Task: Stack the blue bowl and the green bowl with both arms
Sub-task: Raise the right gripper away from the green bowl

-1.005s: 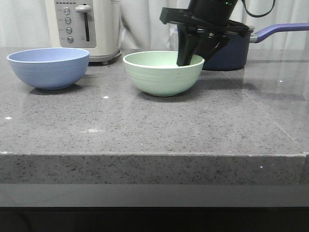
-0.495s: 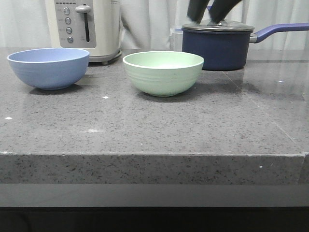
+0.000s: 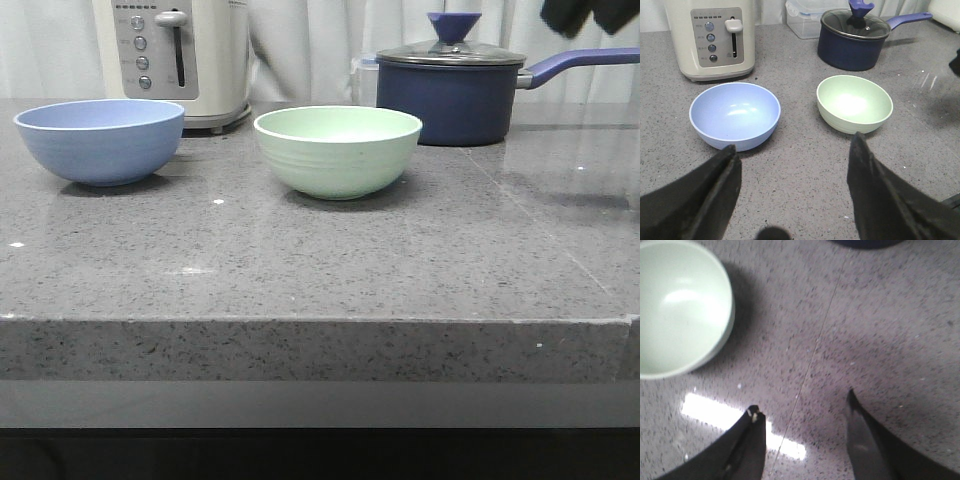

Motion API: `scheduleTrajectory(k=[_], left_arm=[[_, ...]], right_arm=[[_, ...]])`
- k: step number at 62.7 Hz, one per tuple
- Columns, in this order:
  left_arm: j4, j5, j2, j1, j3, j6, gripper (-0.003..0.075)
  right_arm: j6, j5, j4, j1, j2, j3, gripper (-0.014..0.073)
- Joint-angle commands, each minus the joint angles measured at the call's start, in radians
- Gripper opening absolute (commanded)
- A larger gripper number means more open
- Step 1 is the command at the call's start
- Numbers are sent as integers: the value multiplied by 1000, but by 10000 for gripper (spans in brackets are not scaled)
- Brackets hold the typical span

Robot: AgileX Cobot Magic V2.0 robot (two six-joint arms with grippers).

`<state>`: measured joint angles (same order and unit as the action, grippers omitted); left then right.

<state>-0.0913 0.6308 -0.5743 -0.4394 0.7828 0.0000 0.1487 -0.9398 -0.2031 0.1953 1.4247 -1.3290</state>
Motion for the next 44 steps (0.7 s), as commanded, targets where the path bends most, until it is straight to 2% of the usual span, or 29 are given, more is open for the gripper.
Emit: scheduleTrajectory(k=[1,19,31,37,44], left_arm=[[-9,-70,-9,-7,26,0,455],[-9,-70,-9,-7,26,0,438],[-9,-70,-9,-7,26,0,438],[-9,-70,-9,-7,26,0,438],[-9,-70,-9,-7,26,0,438]], right_arm=[[87,103,-81,-7,-39,40,387],[370,314,-348,-2,-39,212,387],[384,350,-398,-2,-34,227,370],[385,344,-400,-2,-26,227,258],[385,343,-400,-2,-24,227,74]])
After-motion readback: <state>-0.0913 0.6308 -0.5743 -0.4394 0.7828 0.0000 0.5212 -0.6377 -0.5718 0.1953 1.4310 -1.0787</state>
